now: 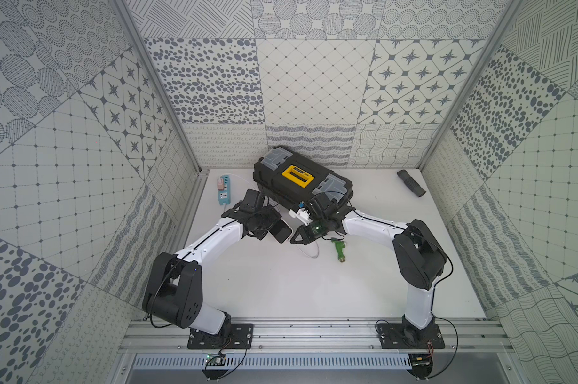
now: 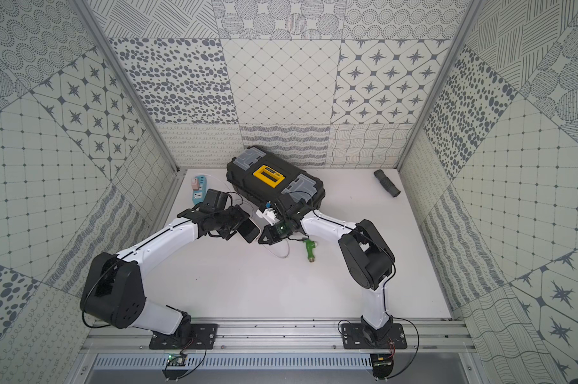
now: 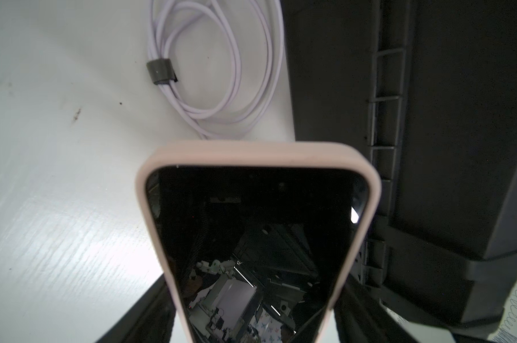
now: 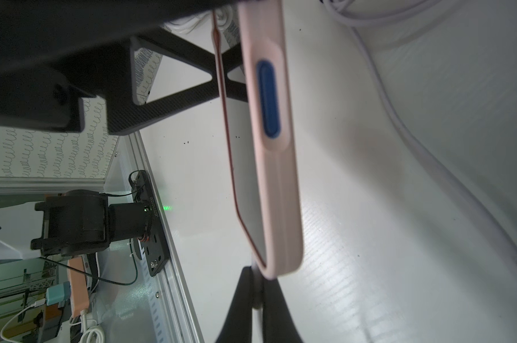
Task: Plug the charging cable into the phone
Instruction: Insert the charging cable into the phone.
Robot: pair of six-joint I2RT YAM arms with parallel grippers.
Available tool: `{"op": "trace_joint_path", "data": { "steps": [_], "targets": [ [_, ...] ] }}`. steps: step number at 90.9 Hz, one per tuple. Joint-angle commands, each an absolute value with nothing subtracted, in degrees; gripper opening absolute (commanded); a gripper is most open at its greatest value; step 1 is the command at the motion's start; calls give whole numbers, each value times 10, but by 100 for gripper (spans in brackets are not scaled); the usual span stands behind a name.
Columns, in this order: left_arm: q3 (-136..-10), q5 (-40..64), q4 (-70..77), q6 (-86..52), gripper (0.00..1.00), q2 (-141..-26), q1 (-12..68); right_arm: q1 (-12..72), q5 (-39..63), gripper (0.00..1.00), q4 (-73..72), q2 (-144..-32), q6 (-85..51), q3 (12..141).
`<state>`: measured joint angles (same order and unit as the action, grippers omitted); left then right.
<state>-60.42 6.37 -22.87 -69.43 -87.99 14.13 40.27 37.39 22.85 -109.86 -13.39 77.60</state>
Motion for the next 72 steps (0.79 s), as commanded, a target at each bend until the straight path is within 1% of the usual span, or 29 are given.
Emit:
{"op": "trace_joint_path", "data": {
  "steps": [1, 13, 33, 72],
  "targets": [
    [-618, 129, -280, -682, 0, -888, 154, 395, 350, 0, 112, -1075, -140, 784],
    [-629, 106, -294, -662, 0, -887, 160, 396, 360, 0, 111, -1077, -144, 789],
    [-623, 99, -290, -654, 0, -887, 169, 395, 362, 0, 109, -1082, -149, 801],
    [-607, 110, -265, -693, 0, -892, 185, 395, 310, 0, 72, -1073, -151, 802]
  ]
}}
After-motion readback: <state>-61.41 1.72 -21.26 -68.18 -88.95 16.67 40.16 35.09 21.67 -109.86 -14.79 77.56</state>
